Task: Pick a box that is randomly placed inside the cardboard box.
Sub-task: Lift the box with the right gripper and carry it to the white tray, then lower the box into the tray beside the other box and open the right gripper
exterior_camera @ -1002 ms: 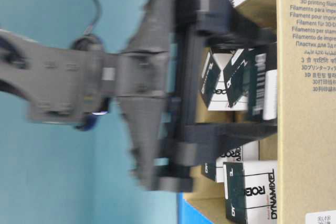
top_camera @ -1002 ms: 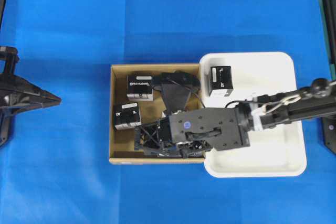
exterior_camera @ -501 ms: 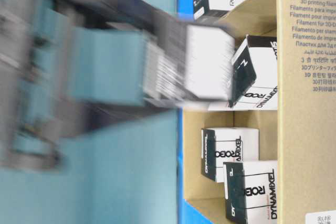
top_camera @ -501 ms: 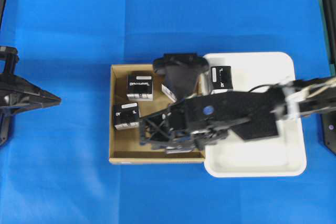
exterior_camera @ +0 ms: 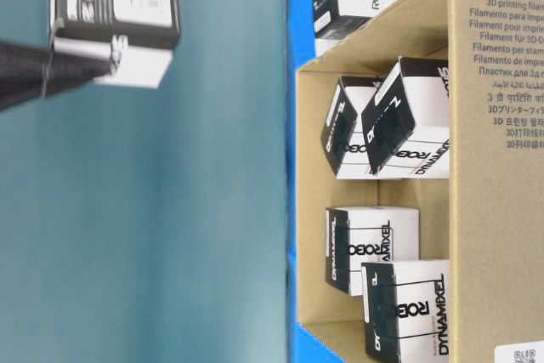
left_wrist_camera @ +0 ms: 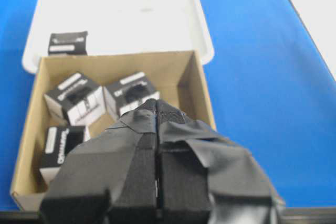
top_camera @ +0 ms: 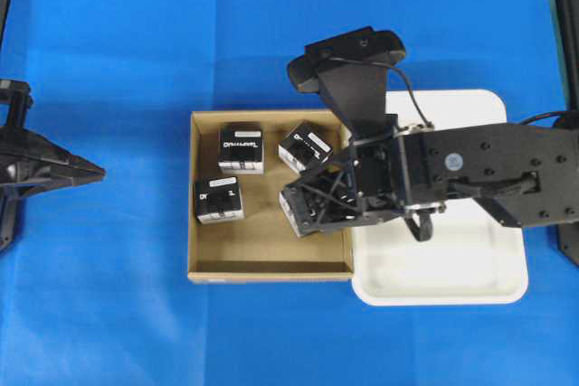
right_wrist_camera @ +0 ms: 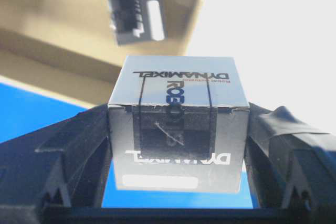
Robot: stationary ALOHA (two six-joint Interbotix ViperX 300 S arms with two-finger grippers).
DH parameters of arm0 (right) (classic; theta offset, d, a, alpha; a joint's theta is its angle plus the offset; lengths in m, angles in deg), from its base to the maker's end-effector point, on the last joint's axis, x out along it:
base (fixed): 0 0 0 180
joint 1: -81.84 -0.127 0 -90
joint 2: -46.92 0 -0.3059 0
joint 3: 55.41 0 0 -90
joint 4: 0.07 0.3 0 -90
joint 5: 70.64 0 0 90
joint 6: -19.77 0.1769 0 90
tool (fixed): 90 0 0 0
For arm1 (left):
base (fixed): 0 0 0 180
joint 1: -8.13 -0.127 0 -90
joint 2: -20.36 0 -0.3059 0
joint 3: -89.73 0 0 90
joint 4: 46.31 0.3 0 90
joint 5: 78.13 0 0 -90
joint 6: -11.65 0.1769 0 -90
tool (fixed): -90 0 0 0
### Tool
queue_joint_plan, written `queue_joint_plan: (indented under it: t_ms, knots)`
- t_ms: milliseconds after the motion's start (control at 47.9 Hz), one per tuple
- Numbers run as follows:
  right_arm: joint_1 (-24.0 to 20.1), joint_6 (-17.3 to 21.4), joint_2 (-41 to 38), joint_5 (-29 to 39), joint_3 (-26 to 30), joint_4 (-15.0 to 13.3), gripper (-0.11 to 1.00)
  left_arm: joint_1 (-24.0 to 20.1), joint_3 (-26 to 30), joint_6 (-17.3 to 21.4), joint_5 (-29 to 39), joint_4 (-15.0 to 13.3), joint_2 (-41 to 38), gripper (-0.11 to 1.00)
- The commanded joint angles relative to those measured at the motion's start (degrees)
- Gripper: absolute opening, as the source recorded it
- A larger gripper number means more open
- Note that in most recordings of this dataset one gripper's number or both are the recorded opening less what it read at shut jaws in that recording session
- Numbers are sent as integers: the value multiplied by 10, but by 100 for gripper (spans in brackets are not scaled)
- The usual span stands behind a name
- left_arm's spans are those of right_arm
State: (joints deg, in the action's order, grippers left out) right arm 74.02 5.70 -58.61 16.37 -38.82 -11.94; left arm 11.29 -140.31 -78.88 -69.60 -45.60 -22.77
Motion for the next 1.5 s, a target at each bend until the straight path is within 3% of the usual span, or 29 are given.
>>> queue_joint_plan:
  t_ms: [0, 209, 313, 397, 501, 731, 835, 939, 1086, 1482]
  knots:
    - [10, -6, 13, 18, 2, -9, 74, 1, 6, -2, -3, 1, -3, -7]
    - [23, -54, 36, 38, -40, -29, 74, 0, 8, -1, -3, 2, 1, -7]
    - [35, -96, 61, 31, -89, -33, 74, 1, 8, 0, -3, 2, 3, -7]
    - [58, -104, 93, 8, -140, -33, 74, 1, 7, -3, -2, 1, 3, -7]
    - [90, -86, 135, -35, -204, -33, 74, 0, 7, -7, 2, 2, 3, -7]
    - [163, 22, 220, -210, -359, -33, 74, 0, 8, -9, 15, 2, 4, -7]
    - [182, 43, 228, -301, -420, -32, 74, 1, 8, -8, 15, 1, 4, -7]
    - [192, 59, 221, -343, -464, -23, 74, 0, 8, -8, 15, 2, 4, -7]
    - [199, 79, 204, -352, -479, -21, 74, 0, 9, -8, 15, 2, 4, -7]
    - [224, 85, 143, -381, -478, -16, 74, 0, 9, -9, 15, 1, 3, -7]
